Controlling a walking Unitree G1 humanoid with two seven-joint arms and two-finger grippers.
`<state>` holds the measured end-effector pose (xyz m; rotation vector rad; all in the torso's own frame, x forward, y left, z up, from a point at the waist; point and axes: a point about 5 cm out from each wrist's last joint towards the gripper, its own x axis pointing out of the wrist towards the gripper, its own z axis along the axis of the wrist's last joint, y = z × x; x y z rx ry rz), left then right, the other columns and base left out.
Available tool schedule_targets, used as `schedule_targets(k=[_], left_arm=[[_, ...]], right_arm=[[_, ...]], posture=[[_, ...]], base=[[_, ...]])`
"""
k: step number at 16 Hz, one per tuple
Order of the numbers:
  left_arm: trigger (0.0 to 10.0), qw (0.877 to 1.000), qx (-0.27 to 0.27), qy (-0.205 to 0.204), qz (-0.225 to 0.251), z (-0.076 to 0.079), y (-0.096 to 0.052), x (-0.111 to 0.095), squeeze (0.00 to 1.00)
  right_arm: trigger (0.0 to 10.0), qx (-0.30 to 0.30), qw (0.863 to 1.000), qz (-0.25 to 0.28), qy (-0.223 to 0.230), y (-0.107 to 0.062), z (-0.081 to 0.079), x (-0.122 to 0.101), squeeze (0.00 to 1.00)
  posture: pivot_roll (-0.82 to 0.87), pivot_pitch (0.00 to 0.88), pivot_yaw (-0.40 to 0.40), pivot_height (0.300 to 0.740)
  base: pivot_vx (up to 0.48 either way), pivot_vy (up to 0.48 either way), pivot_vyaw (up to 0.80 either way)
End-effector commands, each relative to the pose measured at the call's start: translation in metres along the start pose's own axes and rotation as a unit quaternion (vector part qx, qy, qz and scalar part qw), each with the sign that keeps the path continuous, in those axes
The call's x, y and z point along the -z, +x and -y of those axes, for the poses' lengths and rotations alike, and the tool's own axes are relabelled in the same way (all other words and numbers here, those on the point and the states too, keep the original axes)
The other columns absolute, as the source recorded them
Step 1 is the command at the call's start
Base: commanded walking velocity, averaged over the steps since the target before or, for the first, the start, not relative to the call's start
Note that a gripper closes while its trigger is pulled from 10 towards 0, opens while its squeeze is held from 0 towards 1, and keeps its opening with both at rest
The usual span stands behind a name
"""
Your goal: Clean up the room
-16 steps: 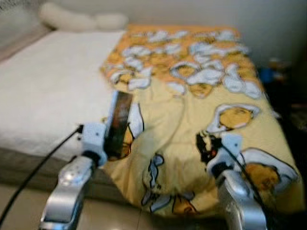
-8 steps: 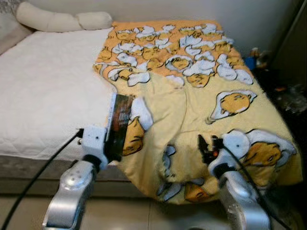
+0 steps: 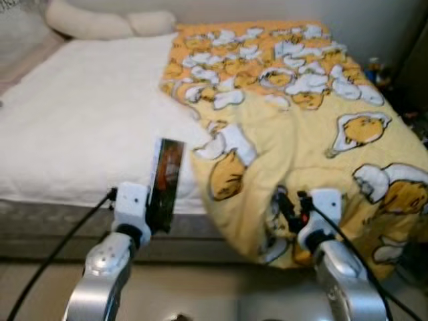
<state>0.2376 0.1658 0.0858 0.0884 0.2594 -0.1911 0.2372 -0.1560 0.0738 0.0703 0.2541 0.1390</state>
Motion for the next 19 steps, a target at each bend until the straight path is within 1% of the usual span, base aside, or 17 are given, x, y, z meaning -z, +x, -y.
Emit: schedule_targets(k=[1, 4, 7, 9, 19], left_arm=[[10.0, 1.000, -0.013, 0.011, 0.020, -0.0075, -0.0022, -0.0065, 0.00], [10.0, 1.000, -0.020, 0.011, 0.020, -0.0099, -0.0043, -0.0064, 0.00], [10.0, 0.999, -0.022, 0.012, 0.023, -0.0106, -0.0042, -0.0083, 0.00], [10.0, 0.999, -0.022, 0.014, 0.023, -0.0108, -0.0047, -0.0081, 0.00], [10.0, 0.999, -0.016, 0.025, 0.022, -0.0117, -0.0044, -0.0089, 0.00]], right_arm=[[10.0, -0.014, 1.000, 0.004, 0.005, 0.0009, -0.0032, -0.0033, 0.00], [10.0, -0.010, 1.000, 0.000, 0.006, -0.0005, 0.0002, -0.0009, 0.00], [10.0, -0.016, 1.000, -0.005, 0.014, -0.0011, -0.0072, 0.0027, 0.00], [10.0, -0.019, 1.000, -0.006, 0.016, -0.0013, -0.0091, 0.0035, 0.00], [10.0, -0.010, 1.000, -0.010, 0.021, -0.0017, -0.0088, 0.0064, 0.00]], posture=[[-0.09, 0.001, 0.043, 0.740], [-0.08, 0.000, 0.037, 0.740], [-0.08, 0.000, 0.038, 0.740], [-0.07, 0.000, 0.037, 0.740], [-0.07, 0.004, 0.039, 0.740]], base=[[0.000, 0.428, 0.00], [0.000, 0.426, 0.00], [0.000, 0.430, 0.00], [0.000, 0.431, 0.00], [0.000, 0.431, 0.00]])
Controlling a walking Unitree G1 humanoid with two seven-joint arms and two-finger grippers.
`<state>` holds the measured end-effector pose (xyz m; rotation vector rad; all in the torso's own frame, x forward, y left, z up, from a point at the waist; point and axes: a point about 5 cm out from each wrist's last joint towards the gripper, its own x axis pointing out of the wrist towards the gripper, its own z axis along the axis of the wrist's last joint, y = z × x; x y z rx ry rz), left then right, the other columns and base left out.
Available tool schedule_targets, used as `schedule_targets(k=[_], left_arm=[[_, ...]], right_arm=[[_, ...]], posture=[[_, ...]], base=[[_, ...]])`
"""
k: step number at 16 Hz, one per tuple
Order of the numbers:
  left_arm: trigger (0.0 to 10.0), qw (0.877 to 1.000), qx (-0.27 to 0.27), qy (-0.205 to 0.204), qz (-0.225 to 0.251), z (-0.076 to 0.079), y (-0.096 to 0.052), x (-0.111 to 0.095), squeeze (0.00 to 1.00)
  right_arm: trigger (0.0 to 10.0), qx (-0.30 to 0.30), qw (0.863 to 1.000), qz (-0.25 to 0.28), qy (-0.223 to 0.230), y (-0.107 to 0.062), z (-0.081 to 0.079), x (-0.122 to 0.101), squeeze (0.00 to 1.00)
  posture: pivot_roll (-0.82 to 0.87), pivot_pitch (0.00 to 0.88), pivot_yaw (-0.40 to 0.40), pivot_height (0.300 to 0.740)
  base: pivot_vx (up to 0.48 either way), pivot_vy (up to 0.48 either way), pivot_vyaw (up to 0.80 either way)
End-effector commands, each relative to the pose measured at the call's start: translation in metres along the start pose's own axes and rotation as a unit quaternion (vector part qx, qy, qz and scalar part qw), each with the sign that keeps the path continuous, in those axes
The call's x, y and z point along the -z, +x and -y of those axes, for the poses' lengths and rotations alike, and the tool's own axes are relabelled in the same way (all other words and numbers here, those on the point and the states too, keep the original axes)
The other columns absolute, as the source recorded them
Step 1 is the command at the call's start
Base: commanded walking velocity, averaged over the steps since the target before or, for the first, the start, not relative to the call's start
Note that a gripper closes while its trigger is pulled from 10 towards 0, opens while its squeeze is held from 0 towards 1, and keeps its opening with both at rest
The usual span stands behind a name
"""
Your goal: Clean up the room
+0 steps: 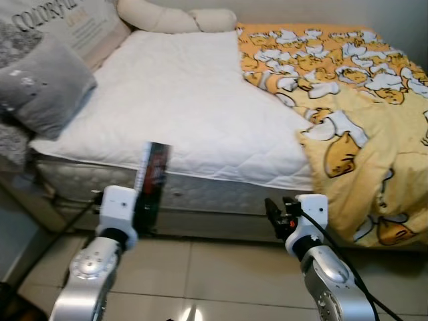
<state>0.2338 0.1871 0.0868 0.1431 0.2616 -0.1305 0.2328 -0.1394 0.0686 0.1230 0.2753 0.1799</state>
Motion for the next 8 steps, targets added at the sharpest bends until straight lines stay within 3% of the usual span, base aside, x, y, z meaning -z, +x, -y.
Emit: schedule_targets(k=[1, 8], left_arm=[[10.0, 0.999, 0.017, 0.003, 0.027, 0.0081, 0.0024, -0.0117, 0.00], [10.0, 0.999, 0.016, 0.001, 0.032, 0.0077, 0.0035, -0.0135, 0.00]], right_arm=[[10.0, 0.014, 1.000, -0.001, -0.002, -0.0015, 0.0080, -0.0006, 0.00], [10.0, 0.015, 1.000, 0.001, 0.001, 0.0013, 0.0064, -0.0008, 0.00]], posture=[[-0.07, 0.004, 0.039, 0.740], [-0.06, 0.000, 0.039, 0.740]], base=[[0.000, 0.428, 0.00], [0.000, 0.428, 0.00]])
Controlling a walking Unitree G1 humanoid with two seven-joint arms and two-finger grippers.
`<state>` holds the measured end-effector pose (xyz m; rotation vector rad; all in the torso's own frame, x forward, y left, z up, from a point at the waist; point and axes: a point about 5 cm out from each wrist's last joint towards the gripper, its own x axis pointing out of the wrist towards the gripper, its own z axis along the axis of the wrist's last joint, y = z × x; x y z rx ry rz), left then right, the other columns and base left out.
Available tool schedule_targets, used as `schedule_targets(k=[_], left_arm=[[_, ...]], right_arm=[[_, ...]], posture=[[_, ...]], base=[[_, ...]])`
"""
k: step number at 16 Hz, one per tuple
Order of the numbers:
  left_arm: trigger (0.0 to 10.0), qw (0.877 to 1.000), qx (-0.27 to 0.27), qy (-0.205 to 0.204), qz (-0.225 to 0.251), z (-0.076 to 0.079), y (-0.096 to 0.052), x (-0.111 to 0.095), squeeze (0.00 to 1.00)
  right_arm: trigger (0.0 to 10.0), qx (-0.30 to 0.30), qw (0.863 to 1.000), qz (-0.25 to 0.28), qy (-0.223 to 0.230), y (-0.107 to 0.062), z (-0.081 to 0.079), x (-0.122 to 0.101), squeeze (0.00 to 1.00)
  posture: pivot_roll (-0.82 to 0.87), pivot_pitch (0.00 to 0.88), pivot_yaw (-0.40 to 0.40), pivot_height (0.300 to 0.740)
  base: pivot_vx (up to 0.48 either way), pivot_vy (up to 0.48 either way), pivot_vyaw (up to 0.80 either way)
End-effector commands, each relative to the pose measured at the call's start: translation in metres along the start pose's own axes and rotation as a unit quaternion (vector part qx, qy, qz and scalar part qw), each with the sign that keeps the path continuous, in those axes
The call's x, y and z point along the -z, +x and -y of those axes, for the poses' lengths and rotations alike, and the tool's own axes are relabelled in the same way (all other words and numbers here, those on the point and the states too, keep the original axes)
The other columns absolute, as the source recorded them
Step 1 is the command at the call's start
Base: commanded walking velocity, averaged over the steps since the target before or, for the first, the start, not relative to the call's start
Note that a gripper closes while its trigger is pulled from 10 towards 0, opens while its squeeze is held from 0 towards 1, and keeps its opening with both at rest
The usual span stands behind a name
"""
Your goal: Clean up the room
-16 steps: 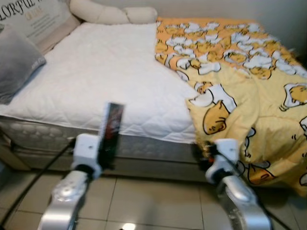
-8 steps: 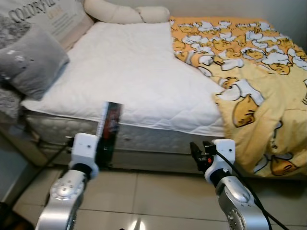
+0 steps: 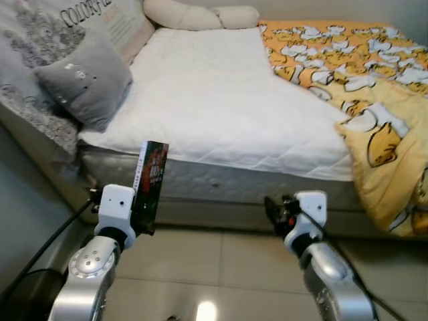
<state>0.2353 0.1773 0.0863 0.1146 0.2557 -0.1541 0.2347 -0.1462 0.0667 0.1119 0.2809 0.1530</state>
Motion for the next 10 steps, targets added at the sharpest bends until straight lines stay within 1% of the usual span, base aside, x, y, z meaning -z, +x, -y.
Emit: schedule_targets(k=[1, 2, 5, 7, 10], left_arm=[[10.0, 0.999, -0.006, -0.006, 0.033, -0.0018, 0.0009, -0.0148, 0.00], [10.0, 0.999, -0.010, -0.021, 0.036, -0.0019, 0.0012, -0.0165, 0.00], [10.0, 0.999, -0.011, -0.006, 0.032, -0.0043, 0.0024, -0.0167, 0.00], [10.0, 0.999, -0.016, -0.016, 0.038, -0.0066, 0.0031, -0.0185, 0.00], [10.0, 0.999, -0.017, -0.022, 0.038, -0.0080, 0.0038, -0.0192, 0.00]], right_arm=[[10.0, 0.001, 1.000, 0.003, 0.005, 0.0006, -0.0008, -0.0016, 0.00], [10.0, 0.001, 1.000, 0.003, 0.005, 0.0008, -0.0007, -0.0017, 0.00], [10.0, -0.001, 1.000, 0.004, 0.007, 0.0030, -0.0027, -0.0023, 0.00], [10.0, -0.002, 1.000, 0.004, 0.008, 0.0041, -0.0032, -0.0025, 0.00], [10.0, -0.002, 1.000, 0.005, 0.008, 0.0049, -0.0036, -0.0028, 0.00]], posture=[[-0.06, 0.000, 0.039, 0.740], [-0.06, 0.000, 0.038, 0.740], [-0.06, 0.000, 0.038, 0.740], [-0.06, 0.000, 0.038, 0.740], [-0.06, 0.000, 0.040, 0.740]], base=[[0.000, 0.000, 0.00], [0.000, 0.000, 0.00], [0.000, 0.000, 0.00], [0.000, 0.000, 0.00], [0.262, 0.000, 0.00]])
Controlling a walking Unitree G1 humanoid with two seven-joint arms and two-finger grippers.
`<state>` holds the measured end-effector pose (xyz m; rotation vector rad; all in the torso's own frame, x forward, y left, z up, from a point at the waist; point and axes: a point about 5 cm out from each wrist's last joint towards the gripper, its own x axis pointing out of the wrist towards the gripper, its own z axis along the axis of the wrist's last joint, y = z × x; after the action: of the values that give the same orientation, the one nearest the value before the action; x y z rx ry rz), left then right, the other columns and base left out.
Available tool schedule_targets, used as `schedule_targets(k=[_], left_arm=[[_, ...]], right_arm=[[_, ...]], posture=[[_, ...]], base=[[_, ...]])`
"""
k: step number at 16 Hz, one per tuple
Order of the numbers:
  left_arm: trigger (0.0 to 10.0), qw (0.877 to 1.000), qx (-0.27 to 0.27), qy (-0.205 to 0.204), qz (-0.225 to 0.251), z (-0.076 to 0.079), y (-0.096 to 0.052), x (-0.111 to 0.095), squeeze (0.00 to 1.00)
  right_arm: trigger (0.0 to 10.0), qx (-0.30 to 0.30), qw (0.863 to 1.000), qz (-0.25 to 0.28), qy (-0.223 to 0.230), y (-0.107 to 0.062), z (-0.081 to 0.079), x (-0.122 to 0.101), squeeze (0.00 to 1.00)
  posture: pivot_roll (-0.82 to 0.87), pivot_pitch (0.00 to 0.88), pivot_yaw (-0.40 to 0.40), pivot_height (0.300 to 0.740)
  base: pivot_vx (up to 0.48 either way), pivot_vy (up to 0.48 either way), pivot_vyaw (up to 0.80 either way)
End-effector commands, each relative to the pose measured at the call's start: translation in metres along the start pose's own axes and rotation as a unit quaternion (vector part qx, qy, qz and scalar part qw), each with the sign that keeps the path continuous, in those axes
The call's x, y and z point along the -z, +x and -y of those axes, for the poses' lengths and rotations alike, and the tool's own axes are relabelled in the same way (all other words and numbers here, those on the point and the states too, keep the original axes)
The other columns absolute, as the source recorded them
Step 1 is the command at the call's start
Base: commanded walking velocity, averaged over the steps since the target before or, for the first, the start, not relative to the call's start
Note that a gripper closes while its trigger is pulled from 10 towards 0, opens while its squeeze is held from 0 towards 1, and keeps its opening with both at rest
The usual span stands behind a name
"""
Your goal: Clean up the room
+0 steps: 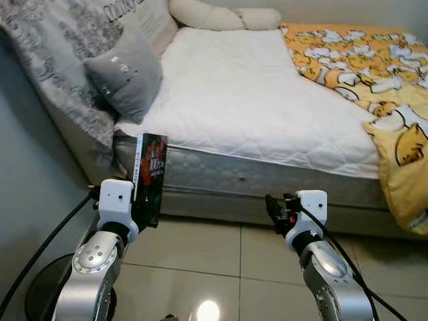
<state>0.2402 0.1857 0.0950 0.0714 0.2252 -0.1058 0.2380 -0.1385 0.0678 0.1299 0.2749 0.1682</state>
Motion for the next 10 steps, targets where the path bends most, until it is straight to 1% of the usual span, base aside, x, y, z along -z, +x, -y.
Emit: schedule_targets(k=[1, 9, 10], left_arm=[[10.0, 1.000, 0.005, 0.002, 0.021, 0.0022, 0.0030, -0.0105, 0.00], [10.0, 1.000, 0.008, 0.003, 0.021, 0.0029, 0.0036, -0.0106, 0.00], [10.0, 1.000, 0.008, 0.003, 0.020, 0.0029, 0.0032, -0.0104, 0.00]], right_arm=[[10.0, 0.006, 1.000, 0.002, 0.000, 0.0011, 0.0035, -0.0017, 0.00], [10.0, -0.008, 1.000, 0.011, -0.011, 0.0041, 0.0019, -0.0065, 0.00], [10.0, -0.009, 1.000, 0.011, -0.007, 0.0042, 0.0017, -0.0065, 0.00]], posture=[[-0.06, 0.000, 0.040, 0.740], [-0.06, 0.000, 0.039, 0.740], [-0.06, 0.000, 0.037, 0.740]], base=[[0.292, 0.000, 0.00], [0.323, 0.000, 0.00], [0.364, 0.000, 0.00]])
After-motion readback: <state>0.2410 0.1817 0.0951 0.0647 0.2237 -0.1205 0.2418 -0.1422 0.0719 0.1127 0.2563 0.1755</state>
